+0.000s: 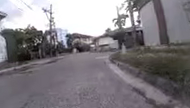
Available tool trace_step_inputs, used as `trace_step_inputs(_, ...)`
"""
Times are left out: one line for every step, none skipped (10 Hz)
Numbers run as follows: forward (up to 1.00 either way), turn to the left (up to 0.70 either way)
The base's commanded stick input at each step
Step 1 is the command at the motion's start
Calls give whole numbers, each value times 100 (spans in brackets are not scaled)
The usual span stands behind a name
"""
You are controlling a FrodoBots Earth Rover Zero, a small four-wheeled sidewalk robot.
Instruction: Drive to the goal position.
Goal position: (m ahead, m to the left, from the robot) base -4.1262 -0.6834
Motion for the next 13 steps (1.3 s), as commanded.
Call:
trace_step_inputs(-17, 7)
trace_step_inputs(-17, 7)
trace_step_inputs(-17, 7)
trace_step_inputs(-17, 7)
trace_step_inputs(-17, 7)
trace_step_inputs(-17, 7)
trace_step_inputs(-17, 7)
trace_step_inputs(-17, 7)
trace_step_inputs(-17, 7)
trace_step_inputs(-17, 7)
trace_step_inputs(-17, 7)
trace_step_inputs(-17, 7)
trace_step_inputs(-17, 7)
